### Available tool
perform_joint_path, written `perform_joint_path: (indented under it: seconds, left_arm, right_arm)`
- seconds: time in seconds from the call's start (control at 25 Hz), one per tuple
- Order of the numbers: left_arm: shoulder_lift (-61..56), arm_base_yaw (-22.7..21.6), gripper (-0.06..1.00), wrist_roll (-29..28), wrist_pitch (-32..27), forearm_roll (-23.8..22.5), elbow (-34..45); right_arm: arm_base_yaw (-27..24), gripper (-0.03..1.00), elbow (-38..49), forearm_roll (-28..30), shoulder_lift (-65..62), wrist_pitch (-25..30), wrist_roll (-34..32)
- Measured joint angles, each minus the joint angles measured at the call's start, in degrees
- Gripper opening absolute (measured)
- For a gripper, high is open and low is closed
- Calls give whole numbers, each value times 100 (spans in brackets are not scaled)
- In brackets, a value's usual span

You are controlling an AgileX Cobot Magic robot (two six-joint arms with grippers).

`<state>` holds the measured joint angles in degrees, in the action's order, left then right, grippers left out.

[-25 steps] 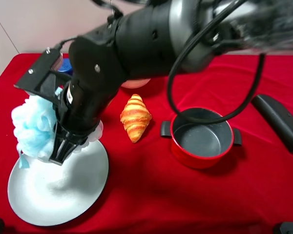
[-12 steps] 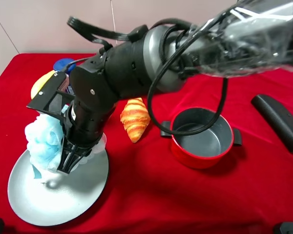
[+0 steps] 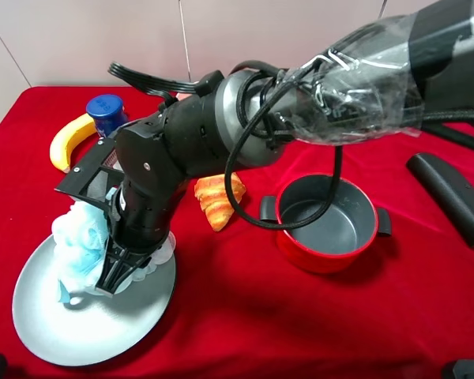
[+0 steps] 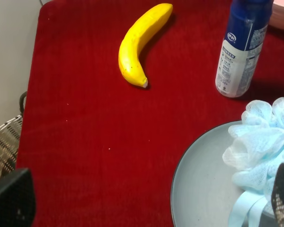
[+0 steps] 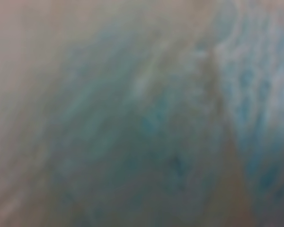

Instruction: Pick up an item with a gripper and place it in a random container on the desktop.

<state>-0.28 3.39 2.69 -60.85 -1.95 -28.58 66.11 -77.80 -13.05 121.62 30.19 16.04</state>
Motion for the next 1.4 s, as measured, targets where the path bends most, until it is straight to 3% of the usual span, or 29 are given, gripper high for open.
perform_joint_path:
  seconds: [1.0,1.08,1.24,1.4]
  left_arm:
    - [0,0,98,0,0,0,0]
    - [0,0,98,0,0,0,0]
    - [0,0,98,0,0,0,0]
    - [0,0,98,0,0,0,0]
  right_arm:
    - [0,26,0,-251,0,100,0]
    - [0,34,0,-256,0,100,7]
    - [0,60,0,-256,0,102,114]
    - [0,68,0,-256,0,102,114]
